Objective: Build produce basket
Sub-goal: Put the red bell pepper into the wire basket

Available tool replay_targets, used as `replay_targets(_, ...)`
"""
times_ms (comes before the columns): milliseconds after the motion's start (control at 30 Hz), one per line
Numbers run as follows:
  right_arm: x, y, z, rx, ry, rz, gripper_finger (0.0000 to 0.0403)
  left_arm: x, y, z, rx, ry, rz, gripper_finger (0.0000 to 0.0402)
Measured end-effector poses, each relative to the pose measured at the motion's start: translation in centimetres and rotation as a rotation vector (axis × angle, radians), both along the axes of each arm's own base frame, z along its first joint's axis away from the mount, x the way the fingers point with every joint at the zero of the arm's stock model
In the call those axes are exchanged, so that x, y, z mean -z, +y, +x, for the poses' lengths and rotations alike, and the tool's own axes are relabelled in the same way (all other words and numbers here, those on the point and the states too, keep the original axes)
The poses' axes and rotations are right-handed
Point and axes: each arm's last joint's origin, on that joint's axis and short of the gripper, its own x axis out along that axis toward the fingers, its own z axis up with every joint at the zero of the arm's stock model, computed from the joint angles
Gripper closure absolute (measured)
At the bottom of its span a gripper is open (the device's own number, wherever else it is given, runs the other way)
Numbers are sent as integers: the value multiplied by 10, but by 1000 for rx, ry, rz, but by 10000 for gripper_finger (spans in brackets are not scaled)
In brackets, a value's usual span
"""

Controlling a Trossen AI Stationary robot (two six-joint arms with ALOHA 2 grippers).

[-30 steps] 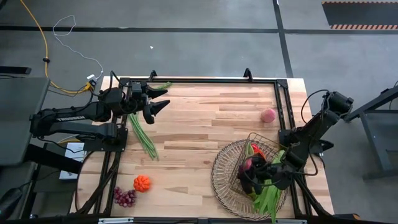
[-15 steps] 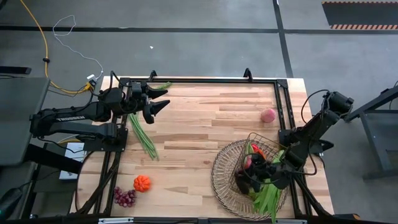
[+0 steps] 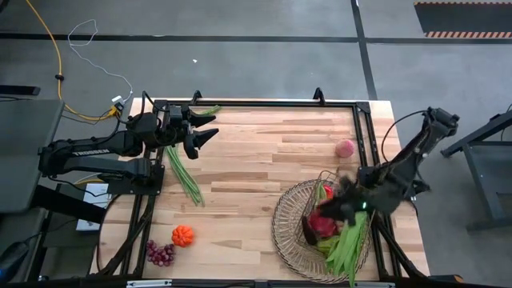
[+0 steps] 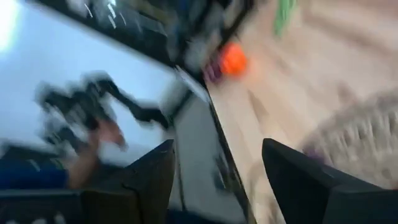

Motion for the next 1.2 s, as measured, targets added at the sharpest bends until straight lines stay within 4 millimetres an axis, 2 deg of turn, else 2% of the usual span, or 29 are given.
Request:
replay_targets(100, -23, -27, -1, 117, -114, -63, 171, 0, 0, 0, 0, 0, 0, 133)
replay_targets(300, -52, -81, 7, 285, -214, -386, 171, -1, 0, 0, 4, -9, -3, 133)
replay_targets(433, -59, -112, 19, 293, -207, -563, 171, -4, -1, 0, 24, -59, -33, 133)
replay_targets(633, -53, -149, 37, 230, -154, -799, 171, -7, -2, 0, 65, -98, -46, 133)
replay_targets(800, -54, -163, 46, 244, -174, -997, 171, -7, -3, 0, 92, -89, -39, 133)
replay_targets(933, -56, -165, 50, 249, -199, -1067, 171, -7, -3, 0, 92, -75, -9, 133)
replay_targets(1067, -57, -164, 50, 218, -229, -1063, 171, -7, -3, 0, 90, -65, 16, 133)
replay_targets(1200, -57, -161, 51, 143, -282, -979, 171, -7, -3, 1, 114, -48, 61, 133)
